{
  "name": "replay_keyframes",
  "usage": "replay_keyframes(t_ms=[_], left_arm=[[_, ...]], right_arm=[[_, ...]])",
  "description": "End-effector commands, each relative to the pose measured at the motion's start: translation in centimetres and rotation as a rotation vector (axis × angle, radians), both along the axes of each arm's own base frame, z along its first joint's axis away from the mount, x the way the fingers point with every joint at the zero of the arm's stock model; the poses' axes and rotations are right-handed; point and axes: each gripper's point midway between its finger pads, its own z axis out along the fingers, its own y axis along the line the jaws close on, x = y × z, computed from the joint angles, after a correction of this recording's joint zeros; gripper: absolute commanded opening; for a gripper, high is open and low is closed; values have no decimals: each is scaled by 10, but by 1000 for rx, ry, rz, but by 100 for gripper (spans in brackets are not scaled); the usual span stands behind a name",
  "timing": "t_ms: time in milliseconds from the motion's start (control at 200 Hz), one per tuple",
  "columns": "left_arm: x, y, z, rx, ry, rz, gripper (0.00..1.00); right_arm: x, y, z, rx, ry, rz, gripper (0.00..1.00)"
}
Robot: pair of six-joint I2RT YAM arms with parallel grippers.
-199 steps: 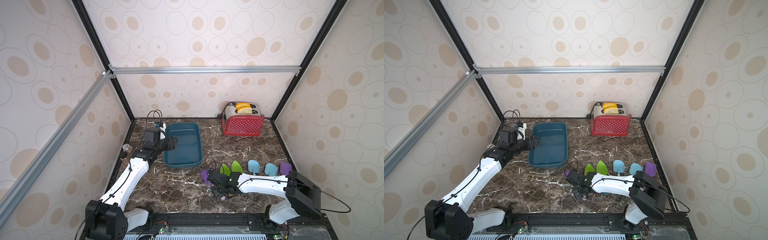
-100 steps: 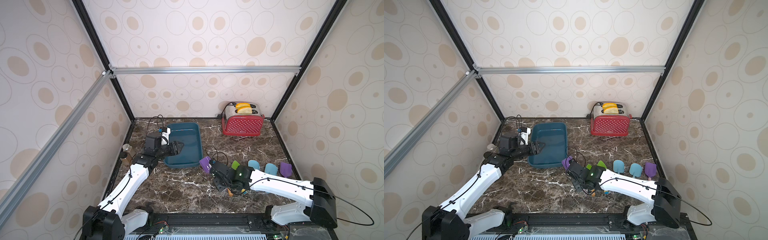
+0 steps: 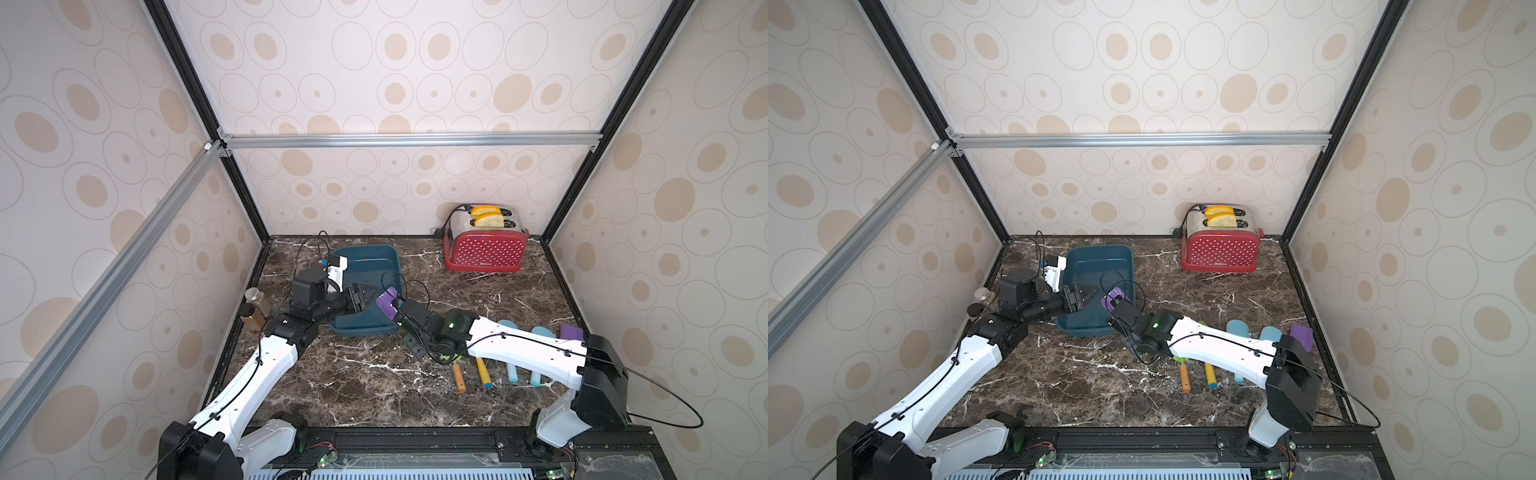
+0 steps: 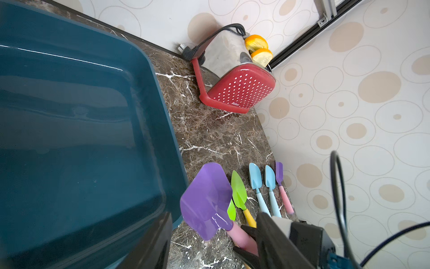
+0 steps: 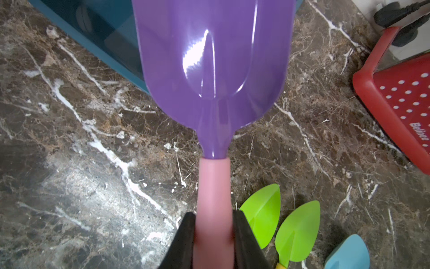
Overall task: Put the shovel into the storage box
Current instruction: Place the shovel in the storage box.
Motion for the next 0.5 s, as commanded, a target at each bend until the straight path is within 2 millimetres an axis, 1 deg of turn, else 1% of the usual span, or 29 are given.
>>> replay_keyframes(t_ms=[0,190,285,361,431,466,496], left_arm=[[4,-3,-3,1,-1,5,59],[12,-4,-12,1,12,14,58],[18,-7,-15,-6,18,12,57],[22,-8,-13,-13,9,18,57],[25,-9,-12,-16,5,22,51],[27,-9,-12,-19,5,21,47],[28,-11,-11,-24,6,15,41]], right_arm=[[14,8,22,23,-57,9,0],[19,15,40,51,-80,24,0],[18,19,44,68,-73,33,0],[17,21,46,80,-67,35,0],[16,22,46,86,-61,35,0],[16,22,46,88,-60,36,0],[16,22,46,90,-60,37,0]])
